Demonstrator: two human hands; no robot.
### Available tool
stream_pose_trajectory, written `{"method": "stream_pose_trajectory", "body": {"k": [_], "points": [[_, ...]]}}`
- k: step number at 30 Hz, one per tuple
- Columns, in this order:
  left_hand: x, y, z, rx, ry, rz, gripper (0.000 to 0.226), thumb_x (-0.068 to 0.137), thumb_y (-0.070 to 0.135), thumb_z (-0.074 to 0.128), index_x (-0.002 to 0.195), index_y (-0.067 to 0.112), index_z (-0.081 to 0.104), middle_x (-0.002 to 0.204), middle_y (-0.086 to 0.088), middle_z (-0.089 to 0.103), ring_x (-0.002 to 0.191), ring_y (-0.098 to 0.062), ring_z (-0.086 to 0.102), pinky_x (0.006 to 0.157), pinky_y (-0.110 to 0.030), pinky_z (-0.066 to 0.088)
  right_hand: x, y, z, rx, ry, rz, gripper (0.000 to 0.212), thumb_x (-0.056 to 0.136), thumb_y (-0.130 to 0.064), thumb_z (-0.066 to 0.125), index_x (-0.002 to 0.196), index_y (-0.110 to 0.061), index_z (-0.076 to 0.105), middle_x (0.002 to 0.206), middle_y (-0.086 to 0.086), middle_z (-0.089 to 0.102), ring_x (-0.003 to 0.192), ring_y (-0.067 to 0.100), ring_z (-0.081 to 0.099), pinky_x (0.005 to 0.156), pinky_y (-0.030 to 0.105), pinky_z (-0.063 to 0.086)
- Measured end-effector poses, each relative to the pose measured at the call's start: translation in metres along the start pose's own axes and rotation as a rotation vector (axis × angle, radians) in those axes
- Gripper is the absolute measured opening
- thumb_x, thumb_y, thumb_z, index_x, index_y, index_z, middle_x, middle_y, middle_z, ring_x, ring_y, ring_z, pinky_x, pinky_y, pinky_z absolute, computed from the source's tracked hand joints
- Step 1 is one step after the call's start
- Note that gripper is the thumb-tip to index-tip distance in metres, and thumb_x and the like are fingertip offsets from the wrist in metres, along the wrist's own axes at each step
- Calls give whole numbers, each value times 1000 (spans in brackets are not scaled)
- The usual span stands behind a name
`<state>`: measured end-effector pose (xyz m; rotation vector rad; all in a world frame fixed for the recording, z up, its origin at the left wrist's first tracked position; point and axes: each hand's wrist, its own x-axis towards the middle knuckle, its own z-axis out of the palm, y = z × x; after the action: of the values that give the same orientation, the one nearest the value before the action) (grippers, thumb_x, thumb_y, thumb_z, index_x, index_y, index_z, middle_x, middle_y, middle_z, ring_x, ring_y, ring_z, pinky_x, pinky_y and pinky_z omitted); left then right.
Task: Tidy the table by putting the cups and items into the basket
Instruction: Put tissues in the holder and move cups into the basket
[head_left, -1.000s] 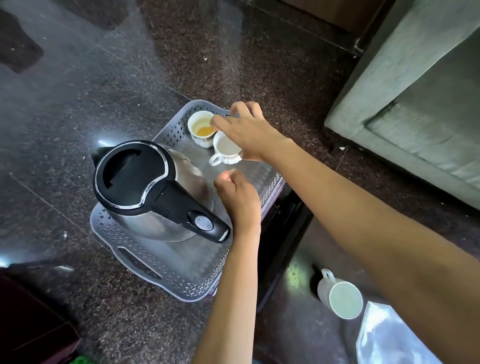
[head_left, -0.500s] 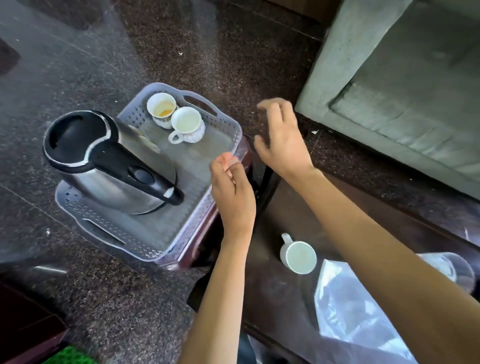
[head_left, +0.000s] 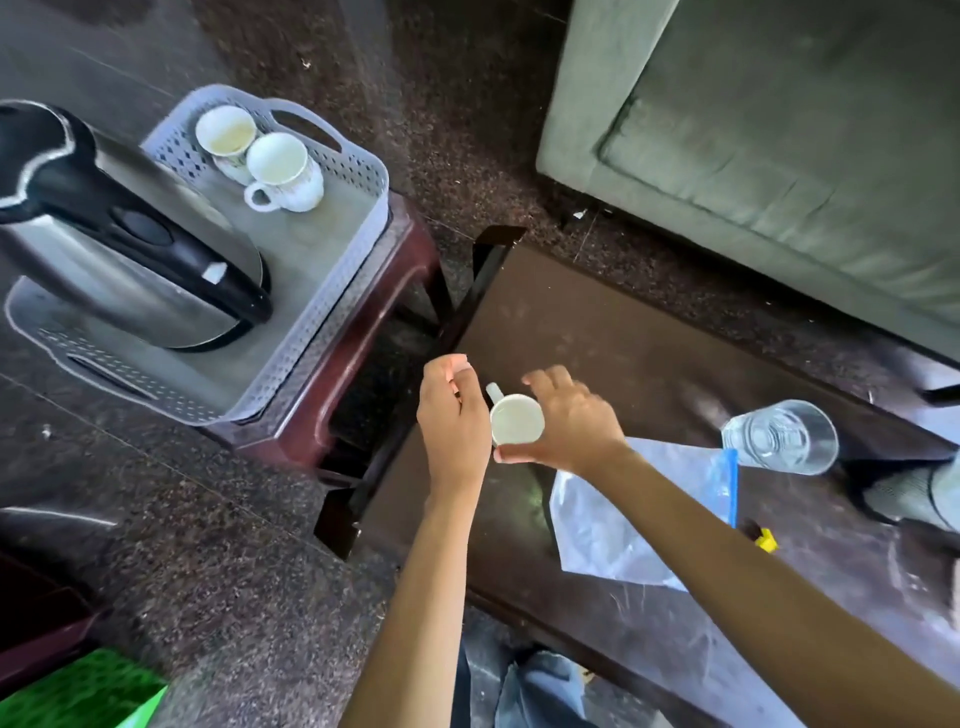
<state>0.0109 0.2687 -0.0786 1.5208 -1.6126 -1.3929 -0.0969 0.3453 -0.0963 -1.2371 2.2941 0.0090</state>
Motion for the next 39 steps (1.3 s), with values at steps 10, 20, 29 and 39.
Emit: {"method": "stream_pose_trajectory", "body": {"k": [10,20,29,39], "points": [[-13,-20,-4,20,-15,-48,24,99,15,42,118,9,56,114,3,61,105,-9,55,82,-9,38,-6,-4,33,-42,70,38,89,63,-58,78,128,-14,37,119,5,41,108,25,51,86,36,51],[25,15,-35,25,26,64,25,99,14,40,116,8,57,114,3,60,103,-8,53,80,1,36,11,-24,-5,11,127,1,80,65,-41,81,130,-18,42,121,3,42,110,26,48,82,40,52],[98,70,-74,-33,194,168,22,99,14,43,114,4,55,118,-7,53,91,14,46,76,6,28,83,-109,-138,155,500,-182,71,62,-57,66,116,-11,54,109,9,55,90,35,62,70,41,51],[153,75,-81,-128,218,-30,38,101,21,39,130,-3,43,131,-13,44,125,-23,40,95,-19,28,188,-200,-198,-278,67,-581,79,57,-17,84,127,-14,47,121,10,42,96,34,59,74,38,47]]}}
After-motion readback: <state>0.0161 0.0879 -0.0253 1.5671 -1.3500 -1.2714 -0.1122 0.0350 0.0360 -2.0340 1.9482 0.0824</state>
